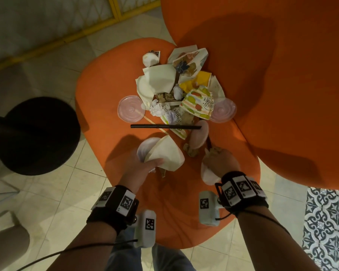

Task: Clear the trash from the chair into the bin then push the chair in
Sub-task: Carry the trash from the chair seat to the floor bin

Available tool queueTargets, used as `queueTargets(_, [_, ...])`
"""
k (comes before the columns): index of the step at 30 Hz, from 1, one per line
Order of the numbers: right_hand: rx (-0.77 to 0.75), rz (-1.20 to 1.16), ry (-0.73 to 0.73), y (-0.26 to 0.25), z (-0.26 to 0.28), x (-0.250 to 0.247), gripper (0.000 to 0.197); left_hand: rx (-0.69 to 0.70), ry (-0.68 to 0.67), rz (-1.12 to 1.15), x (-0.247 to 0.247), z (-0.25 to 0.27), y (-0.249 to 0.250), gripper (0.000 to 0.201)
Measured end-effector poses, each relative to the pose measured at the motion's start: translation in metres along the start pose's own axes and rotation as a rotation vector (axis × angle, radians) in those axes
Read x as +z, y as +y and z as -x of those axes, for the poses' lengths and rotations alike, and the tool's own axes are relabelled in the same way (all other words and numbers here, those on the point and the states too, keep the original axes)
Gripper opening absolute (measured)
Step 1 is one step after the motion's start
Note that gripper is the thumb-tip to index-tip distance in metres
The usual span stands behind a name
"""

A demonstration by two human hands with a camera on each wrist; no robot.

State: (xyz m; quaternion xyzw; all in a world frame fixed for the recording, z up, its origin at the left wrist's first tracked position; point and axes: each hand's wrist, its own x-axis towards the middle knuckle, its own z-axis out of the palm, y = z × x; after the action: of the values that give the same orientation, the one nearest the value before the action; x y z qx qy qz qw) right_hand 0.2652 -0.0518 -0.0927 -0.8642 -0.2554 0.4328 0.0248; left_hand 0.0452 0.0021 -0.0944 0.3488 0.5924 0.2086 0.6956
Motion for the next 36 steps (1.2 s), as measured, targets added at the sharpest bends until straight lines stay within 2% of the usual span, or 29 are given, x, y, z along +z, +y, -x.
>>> queueTargets(2, [0.035,-0.105,0.022,0.007,0.002,-0.003,0.038,0.020,0.027,-0.019,-0.004,0.001,0.002,0.059])
queueTargets(4, [0.075,-0.208,0.047,0.013,0.004,-0.006,0.039,0.055,0.029,-0.031,-0.007,0.003,0.002,0.054])
queueTargets(6, [0.086,-0.273,0.090,0.016,0.009,-0.009,0.036,0.076,0.044,-0.036,-0.010,0.005,0.001,0.050])
queueTargets(10, [0.013,-0.343,0.162,0.013,0.021,-0.010,0.029,0.082,0.089,-0.067,-0.016,0.009,-0.002,0.041])
queueTargets(14, [0.006,-0.397,0.109,-0.006,0.023,0.007,0.047,0.050,0.118,-0.098,-0.017,0.011,-0.004,0.047])
queueTargets(17, [0.093,-0.458,0.109,-0.026,0.017,0.024,0.066,0.019,0.135,-0.102,-0.017,0.013,-0.006,0.048])
queueTargets(22, [0.289,-0.625,0.182,-0.045,0.009,0.038,0.083,0.040,0.132,-0.124,-0.017,0.019,-0.007,0.046])
queueTargets(26, [0.391,-0.689,0.320,-0.030,0.000,0.032,0.106,0.048,0.133,-0.138,-0.015,0.022,-0.011,0.052])
queueTargets(28, [0.439,-0.675,0.333,-0.023,-0.004,0.028,0.115,0.030,0.151,-0.152,-0.017,0.022,-0.012,0.054])
queueTargets(30, [0.445,-0.645,0.302,-0.023,-0.004,0.025,0.116,0.010,0.183,-0.177,-0.023,0.020,-0.013,0.053])
queueTargets(31, [0.426,-0.611,0.275,-0.036,-0.003,0.035,0.113,-0.012,0.219,-0.166,-0.042,0.018,-0.015,0.052])
queueTargets(36, [0.414,-0.577,0.251,-0.039,-0.002,0.032,0.093,-0.019,0.225,-0.190,-0.040,0.014,-0.015,0.052])
